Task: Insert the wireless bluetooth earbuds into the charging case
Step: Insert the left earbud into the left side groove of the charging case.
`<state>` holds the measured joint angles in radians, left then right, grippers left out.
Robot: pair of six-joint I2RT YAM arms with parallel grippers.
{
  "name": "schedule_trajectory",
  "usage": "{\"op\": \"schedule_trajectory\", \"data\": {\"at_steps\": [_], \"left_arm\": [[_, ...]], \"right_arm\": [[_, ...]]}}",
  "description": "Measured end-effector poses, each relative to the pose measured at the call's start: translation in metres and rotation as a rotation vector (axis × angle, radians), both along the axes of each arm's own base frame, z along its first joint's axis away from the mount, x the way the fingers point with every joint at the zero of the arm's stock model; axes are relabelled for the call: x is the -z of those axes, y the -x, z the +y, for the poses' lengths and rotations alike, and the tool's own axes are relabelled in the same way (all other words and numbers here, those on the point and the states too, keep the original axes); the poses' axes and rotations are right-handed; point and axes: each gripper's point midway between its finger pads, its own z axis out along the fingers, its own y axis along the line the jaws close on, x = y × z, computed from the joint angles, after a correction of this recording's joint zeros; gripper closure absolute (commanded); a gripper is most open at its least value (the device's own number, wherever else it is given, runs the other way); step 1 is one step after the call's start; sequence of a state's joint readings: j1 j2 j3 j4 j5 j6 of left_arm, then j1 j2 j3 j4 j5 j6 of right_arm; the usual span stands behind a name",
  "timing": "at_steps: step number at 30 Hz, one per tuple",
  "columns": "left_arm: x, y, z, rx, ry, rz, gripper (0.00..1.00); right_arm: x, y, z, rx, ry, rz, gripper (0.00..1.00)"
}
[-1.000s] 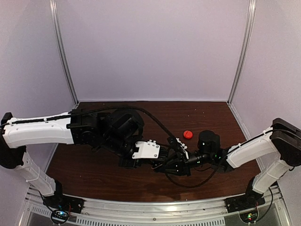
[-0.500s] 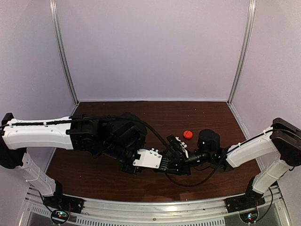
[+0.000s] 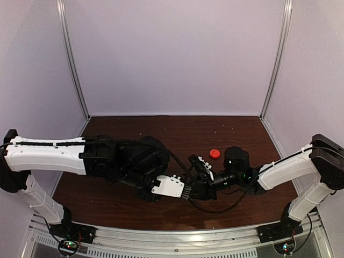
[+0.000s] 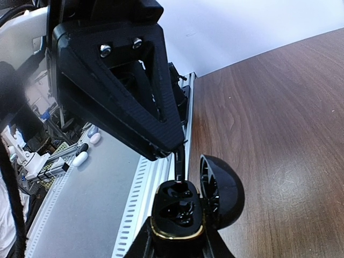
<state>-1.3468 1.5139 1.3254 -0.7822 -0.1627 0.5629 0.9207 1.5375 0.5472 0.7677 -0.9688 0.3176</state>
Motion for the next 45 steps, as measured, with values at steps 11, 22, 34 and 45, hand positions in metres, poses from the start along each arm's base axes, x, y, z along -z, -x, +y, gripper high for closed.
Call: {"op": "schedule_trajectory", "data": {"at_steps": [11, 22, 34, 45], "left_arm": [[0.003, 0.002, 0.001, 0.012, -0.018, -0.024, 0.98], [0.009, 0.011, -0.002, 0.050, -0.037, -0.030, 0.98], [0.011, 0.020, -0.001, 0.094, -0.056, -0.036, 0.97], [0.014, 0.026, 0.000, 0.121, -0.078, -0.036, 0.90]], "right_arm": [[0.001, 0.004, 0.003, -0.022, 0.017, 0.006, 1.00], [0.003, 0.011, 0.003, -0.048, 0.029, 0.008, 1.00], [0.004, 0.019, 0.006, -0.075, 0.037, 0.015, 1.00], [0.006, 0.025, 0.008, -0.094, 0.055, 0.017, 1.00]]}}
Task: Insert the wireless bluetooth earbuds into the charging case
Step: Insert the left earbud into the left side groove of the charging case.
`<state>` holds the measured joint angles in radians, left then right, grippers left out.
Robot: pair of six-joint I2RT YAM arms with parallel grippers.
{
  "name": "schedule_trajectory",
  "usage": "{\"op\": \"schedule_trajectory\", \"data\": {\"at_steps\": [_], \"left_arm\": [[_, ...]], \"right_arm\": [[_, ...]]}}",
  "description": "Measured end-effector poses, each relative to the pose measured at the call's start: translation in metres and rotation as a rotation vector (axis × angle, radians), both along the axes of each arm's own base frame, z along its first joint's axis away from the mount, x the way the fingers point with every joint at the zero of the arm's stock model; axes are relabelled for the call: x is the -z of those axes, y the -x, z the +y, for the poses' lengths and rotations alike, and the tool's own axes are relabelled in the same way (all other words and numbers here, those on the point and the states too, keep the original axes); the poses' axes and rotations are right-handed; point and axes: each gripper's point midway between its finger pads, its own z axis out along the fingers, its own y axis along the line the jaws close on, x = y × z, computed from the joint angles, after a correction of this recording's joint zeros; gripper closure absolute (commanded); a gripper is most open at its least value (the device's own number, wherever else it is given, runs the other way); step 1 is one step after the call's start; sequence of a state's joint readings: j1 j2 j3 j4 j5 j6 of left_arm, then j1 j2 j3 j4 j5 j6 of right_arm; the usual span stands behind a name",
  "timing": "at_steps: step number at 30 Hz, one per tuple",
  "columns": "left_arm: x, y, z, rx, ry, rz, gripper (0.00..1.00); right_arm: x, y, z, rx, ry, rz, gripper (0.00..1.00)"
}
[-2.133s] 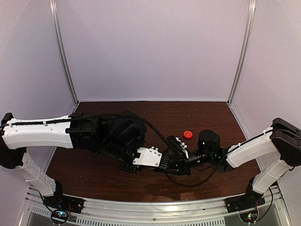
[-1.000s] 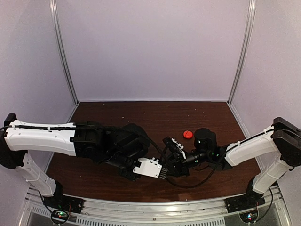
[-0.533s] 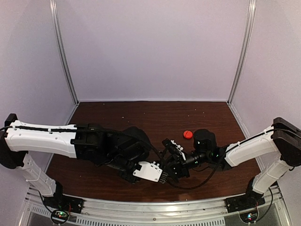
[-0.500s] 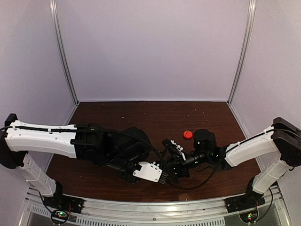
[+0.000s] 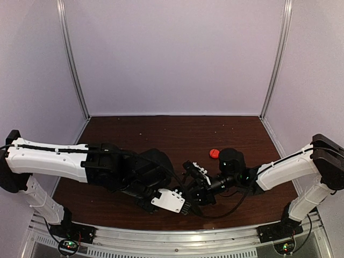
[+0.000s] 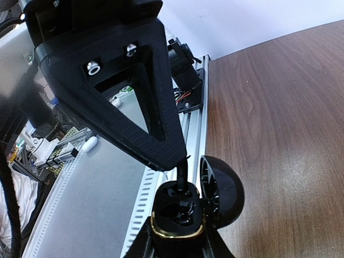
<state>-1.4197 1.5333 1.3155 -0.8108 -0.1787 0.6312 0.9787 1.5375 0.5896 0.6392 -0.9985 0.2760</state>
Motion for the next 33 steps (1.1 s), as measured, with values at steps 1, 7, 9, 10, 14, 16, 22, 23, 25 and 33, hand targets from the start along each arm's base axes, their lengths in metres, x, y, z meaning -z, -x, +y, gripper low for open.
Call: {"op": "schedule_trajectory", "data": {"at_steps": [1, 7, 9, 10, 14, 16, 22, 23, 25, 33], "left_arm": [[0.000, 0.000, 0.000, 0.001, -0.001, 0.000, 0.89], [0.001, 0.001, 0.000, 0.002, -0.006, -0.007, 0.84], [0.002, 0.002, 0.000, 0.003, -0.008, -0.008, 0.79], [0.002, 0.001, 0.000, 0.002, -0.010, -0.009, 0.78], [0.005, 0.001, -0.001, -0.001, -0.016, -0.015, 0.74], [0.006, 0.000, -0.002, -0.004, -0.019, -0.020, 0.72], [0.004, -0.001, -0.002, -0.015, -0.018, -0.039, 0.67], [0.004, -0.001, -0.002, -0.018, -0.016, -0.042, 0.67], [0.002, -0.002, -0.002, -0.023, -0.013, -0.048, 0.65], [-0.004, -0.003, -0.005, -0.034, 0.004, -0.051, 0.65]], "right_arm": [[0.000, 0.000, 0.000, -0.001, 0.000, -0.001, 1.00], [0.000, 0.002, 0.001, -0.008, -0.001, -0.006, 1.00], [0.000, 0.003, 0.001, -0.009, 0.001, -0.006, 1.00], [0.001, 0.003, 0.001, -0.008, 0.002, -0.006, 1.00], [-0.006, 0.005, 0.003, -0.015, -0.027, -0.027, 1.00], [-0.007, 0.005, 0.004, -0.016, -0.031, -0.030, 1.00], [-0.008, 0.004, 0.004, -0.010, -0.040, -0.036, 1.00], [-0.009, 0.004, 0.004, -0.010, -0.044, -0.038, 1.00], [-0.010, 0.004, 0.004, -0.008, -0.052, -0.043, 1.00], [-0.012, 0.003, 0.006, -0.005, -0.086, -0.048, 1.00]]}}
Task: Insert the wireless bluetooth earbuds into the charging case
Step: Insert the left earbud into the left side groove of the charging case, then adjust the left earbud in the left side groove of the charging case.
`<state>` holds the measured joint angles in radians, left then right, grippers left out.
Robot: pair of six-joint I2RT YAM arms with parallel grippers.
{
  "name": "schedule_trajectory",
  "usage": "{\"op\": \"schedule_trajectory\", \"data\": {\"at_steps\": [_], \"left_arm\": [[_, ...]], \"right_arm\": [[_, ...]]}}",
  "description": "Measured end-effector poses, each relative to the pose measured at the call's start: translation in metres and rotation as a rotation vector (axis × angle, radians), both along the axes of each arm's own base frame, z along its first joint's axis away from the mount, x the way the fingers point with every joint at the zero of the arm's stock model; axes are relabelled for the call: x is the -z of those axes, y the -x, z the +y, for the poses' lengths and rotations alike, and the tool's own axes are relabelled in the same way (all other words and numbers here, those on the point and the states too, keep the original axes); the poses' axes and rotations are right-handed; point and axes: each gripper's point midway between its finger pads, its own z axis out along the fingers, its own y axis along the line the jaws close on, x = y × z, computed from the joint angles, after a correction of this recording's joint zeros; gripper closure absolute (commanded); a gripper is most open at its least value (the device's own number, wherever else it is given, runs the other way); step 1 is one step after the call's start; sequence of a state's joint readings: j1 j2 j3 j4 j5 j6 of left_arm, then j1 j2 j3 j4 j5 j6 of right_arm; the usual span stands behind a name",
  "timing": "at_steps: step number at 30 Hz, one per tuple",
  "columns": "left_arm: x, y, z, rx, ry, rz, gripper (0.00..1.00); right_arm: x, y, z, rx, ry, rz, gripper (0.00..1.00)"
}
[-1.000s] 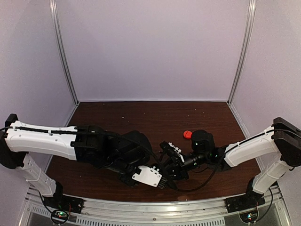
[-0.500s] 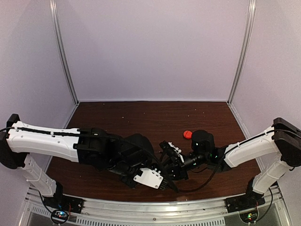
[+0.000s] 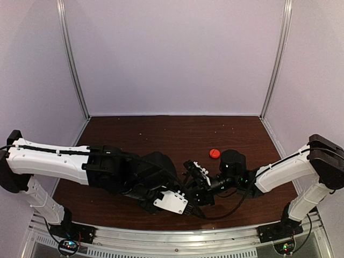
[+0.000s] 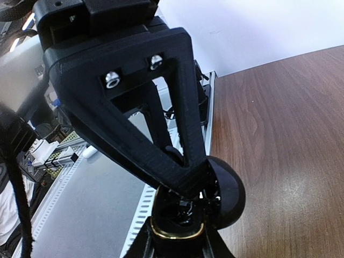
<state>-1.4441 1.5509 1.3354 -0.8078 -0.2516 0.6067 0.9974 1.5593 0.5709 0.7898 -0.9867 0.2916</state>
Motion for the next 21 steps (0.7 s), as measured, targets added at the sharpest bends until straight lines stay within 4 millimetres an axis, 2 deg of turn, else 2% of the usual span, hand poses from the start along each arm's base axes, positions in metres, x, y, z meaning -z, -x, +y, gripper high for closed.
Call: {"op": "schedule_trajectory", "data": {"at_steps": [8, 12, 15, 17, 21], "left_arm": [[-0.010, 0.002, 0.002, -0.017, 0.033, 0.008, 0.60], [-0.023, 0.002, 0.004, -0.040, 0.079, 0.017, 0.58], [-0.040, 0.002, 0.003, -0.062, 0.151, 0.026, 0.53], [-0.057, 0.002, 0.003, -0.079, 0.232, 0.030, 0.46], [-0.086, -0.003, 0.016, -0.138, 0.418, 0.053, 0.20]], "right_arm": [[0.002, 0.001, -0.002, 0.001, -0.010, -0.003, 1.00], [0.004, -0.001, -0.004, 0.012, -0.018, 0.013, 1.00], [0.003, -0.004, -0.006, 0.023, -0.031, 0.025, 1.00], [-0.001, -0.007, -0.008, 0.036, -0.053, 0.027, 1.00], [-0.009, -0.010, -0.016, 0.058, -0.097, 0.018, 1.00]]}}
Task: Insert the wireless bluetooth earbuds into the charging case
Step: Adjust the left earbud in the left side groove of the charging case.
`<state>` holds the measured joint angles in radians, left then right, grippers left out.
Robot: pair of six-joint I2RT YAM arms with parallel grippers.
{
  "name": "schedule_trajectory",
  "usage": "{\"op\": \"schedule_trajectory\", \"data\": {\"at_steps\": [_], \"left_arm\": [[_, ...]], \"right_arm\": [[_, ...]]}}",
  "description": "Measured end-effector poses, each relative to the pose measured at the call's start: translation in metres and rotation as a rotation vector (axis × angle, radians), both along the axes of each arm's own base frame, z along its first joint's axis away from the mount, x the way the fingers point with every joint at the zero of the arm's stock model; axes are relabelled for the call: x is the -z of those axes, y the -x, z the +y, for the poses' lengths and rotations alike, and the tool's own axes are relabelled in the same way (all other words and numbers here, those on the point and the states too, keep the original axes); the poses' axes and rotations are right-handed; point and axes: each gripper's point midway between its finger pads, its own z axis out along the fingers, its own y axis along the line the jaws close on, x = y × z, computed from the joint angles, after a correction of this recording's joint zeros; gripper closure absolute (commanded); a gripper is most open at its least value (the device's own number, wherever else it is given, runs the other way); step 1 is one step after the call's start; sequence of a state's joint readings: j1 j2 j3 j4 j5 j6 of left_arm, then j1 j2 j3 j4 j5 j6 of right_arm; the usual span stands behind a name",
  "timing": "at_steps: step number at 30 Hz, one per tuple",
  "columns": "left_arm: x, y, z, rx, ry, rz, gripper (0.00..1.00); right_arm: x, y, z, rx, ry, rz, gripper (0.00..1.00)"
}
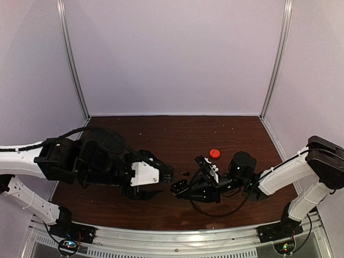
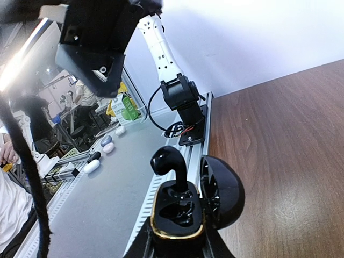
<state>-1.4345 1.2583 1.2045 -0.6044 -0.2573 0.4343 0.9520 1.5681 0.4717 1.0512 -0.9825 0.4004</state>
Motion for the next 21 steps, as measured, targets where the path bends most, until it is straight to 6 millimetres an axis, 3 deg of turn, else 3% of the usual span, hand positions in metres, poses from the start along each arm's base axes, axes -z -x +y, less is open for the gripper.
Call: {"op": "schedule_trajectory", "data": {"at_steps": [4, 8, 11, 17, 21], "left_arm": [[-0.034, -0.022, 0.020, -0.118, 0.241, 0.083, 0.15], [-0.055, -0.038, 0.020, -0.158, 0.388, 0.194, 0.16], [-0.049, -0.037, 0.007, -0.131, 0.394, 0.285, 0.18], [-0.013, -0.027, -0.018, -0.051, 0.320, 0.469, 0.24], [-0.009, -0.020, -0.024, -0.009, 0.315, 0.524, 0.27]], "right_arm": [[-0.019, -0.001, -0.005, 0.016, -0.059, -0.049, 1.00], [-0.042, 0.001, -0.009, 0.029, -0.118, -0.112, 1.00], [-0.053, 0.002, -0.012, 0.036, -0.149, -0.145, 1.00], [-0.057, 0.001, -0.013, 0.055, -0.158, -0.180, 1.00], [-0.059, -0.001, -0.015, 0.070, -0.159, -0.206, 1.00]]}}
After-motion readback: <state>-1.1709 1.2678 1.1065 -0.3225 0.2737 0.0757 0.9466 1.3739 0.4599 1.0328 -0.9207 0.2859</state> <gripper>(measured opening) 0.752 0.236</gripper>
